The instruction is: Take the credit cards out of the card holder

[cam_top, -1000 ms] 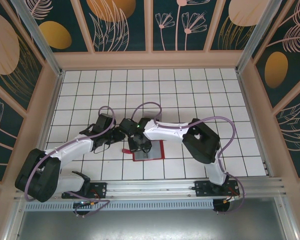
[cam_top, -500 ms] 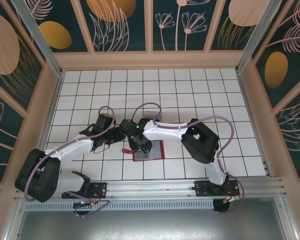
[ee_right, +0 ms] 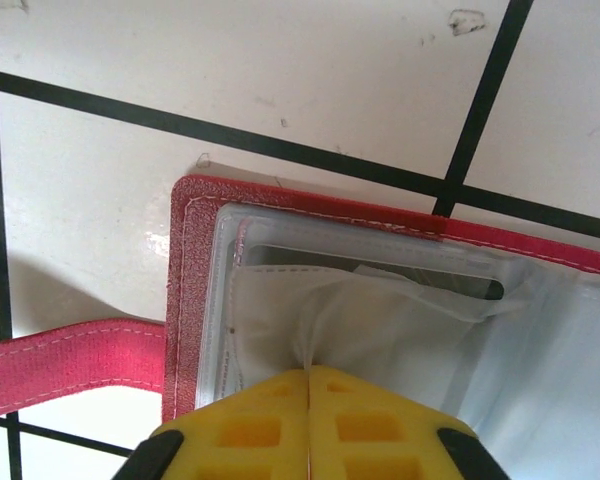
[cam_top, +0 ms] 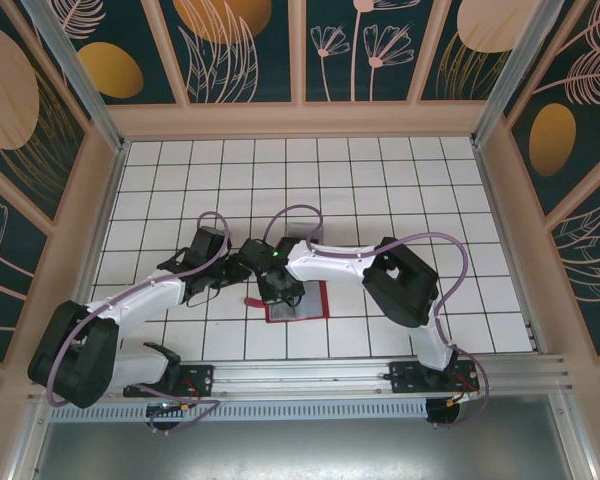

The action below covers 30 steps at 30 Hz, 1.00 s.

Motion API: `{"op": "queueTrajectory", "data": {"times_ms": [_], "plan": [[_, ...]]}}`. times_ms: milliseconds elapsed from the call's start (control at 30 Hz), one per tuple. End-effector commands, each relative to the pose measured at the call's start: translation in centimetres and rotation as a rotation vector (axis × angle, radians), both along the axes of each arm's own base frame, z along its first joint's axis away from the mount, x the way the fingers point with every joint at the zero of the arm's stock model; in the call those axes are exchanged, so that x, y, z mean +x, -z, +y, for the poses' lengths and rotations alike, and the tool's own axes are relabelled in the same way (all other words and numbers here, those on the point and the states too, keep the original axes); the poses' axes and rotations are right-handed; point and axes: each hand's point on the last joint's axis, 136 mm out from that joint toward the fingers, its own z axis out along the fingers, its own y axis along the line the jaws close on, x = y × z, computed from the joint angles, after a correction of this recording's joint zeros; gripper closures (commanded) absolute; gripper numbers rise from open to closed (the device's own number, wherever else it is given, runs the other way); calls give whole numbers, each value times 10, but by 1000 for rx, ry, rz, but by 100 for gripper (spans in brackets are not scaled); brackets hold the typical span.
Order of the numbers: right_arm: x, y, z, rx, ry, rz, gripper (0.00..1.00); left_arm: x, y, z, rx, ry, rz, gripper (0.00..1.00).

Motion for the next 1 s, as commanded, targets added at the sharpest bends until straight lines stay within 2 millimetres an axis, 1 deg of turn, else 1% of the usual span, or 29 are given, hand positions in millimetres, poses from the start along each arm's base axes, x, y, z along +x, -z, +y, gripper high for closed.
{"op": "queueTrajectory", "data": {"times_ms": [0,133,267,333,400,500,600,767,900,967], "plan": [[5,-6,-3,-7,25,-42,96,-4,-10,-6,-36,48,-8,77],[11,-24,3,80,50,-57,98,-10,-16,-15,-75,75,-6,78],[13,-33,6,198,81,-32,98,-22,-18,-26,-101,116,10,78],[14,-36,4,245,99,-28,98,-30,-11,-32,-93,135,34,78],[15,-41,4,295,109,-27,98,-40,2,-36,-83,147,74,79],[14,-41,3,339,124,-7,98,-51,14,-44,-82,163,111,80],[11,-41,2,363,127,2,98,-58,18,-49,-93,175,125,80],[9,-39,0,381,128,16,98,-65,21,-55,-109,199,148,81],[8,-39,0,386,125,21,98,-67,20,-62,-135,219,146,81],[9,-40,0,388,125,18,97,-69,23,-63,-136,226,159,81]]}}
